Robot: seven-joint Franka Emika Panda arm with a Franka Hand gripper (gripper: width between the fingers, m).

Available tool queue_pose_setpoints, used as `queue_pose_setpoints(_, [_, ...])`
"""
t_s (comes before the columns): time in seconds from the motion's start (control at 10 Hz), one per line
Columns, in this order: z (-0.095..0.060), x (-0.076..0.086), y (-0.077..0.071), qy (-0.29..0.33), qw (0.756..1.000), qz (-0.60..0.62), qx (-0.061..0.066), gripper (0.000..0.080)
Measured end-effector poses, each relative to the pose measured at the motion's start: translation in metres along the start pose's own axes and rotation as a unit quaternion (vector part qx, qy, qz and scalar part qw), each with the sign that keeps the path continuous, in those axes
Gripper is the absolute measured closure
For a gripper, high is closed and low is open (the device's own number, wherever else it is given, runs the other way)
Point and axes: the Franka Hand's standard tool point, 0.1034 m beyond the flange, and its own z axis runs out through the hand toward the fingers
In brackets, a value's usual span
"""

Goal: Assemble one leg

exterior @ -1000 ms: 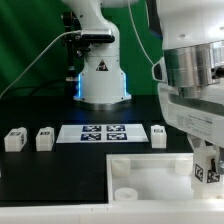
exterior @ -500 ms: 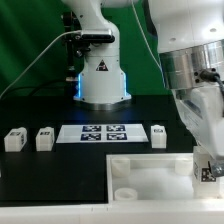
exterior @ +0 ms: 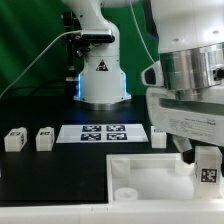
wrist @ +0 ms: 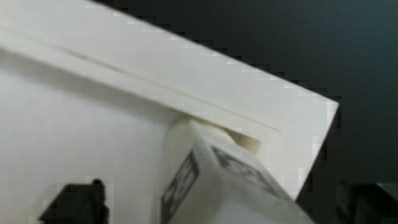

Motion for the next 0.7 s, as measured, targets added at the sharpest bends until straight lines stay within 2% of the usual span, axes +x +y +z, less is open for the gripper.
queue_pose_setpoints(0.3, [0.0002,0.0014,0.0009,0.0,0.991,-0.135,-0.001,0.015])
queue_pose_setpoints(0.4, [-0.0002,0.0013,0.0003,0.004,0.983,-0.185,-0.005,0.015])
queue_pose_setpoints(0.5, [-0.0021,0.0006,-0.0043,0.019,0.962,-0.273,-0.017,0.015])
queue_pose_setpoints(0.6, [-0.0023,-0.0015,-0.0073,0.027,0.953,-0.301,-0.018,0.015])
queue_pose_setpoints(0.7, [-0.0022,0.0004,-0.0061,0.026,0.958,-0.286,-0.016,0.0276])
